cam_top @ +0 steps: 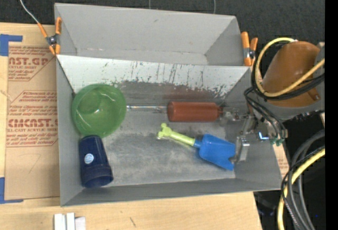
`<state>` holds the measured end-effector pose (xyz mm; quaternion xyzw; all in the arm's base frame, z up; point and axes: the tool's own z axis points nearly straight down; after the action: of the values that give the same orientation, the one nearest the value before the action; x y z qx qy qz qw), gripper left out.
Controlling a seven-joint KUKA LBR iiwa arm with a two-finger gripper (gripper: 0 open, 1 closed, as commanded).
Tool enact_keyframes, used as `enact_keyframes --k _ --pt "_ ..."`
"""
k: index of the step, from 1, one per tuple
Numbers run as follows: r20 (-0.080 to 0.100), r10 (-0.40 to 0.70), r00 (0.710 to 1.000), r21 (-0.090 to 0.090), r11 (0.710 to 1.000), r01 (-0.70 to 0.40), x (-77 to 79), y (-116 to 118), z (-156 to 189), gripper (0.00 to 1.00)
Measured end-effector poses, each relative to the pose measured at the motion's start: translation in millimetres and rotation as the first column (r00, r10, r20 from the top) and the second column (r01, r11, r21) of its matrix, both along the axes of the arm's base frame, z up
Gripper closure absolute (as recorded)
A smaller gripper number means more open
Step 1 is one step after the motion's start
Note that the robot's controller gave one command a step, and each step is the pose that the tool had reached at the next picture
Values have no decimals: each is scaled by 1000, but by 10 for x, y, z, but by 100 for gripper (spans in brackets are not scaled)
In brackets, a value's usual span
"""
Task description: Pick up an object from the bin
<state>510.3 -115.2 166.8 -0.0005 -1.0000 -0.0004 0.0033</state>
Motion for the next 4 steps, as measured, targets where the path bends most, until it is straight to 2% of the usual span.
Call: enact_keyframes --k 1,2,3,4 --pt "8 2 1000 -1 1000 -2 18 7 45 0" --pt "11 244 970 -3 970 -244 138 143 -472 0" --pt "9 383 924 -2 924 -383 263 130 -880 100" --pt "9 383 924 -2 924 -383 263 130 -880 100"
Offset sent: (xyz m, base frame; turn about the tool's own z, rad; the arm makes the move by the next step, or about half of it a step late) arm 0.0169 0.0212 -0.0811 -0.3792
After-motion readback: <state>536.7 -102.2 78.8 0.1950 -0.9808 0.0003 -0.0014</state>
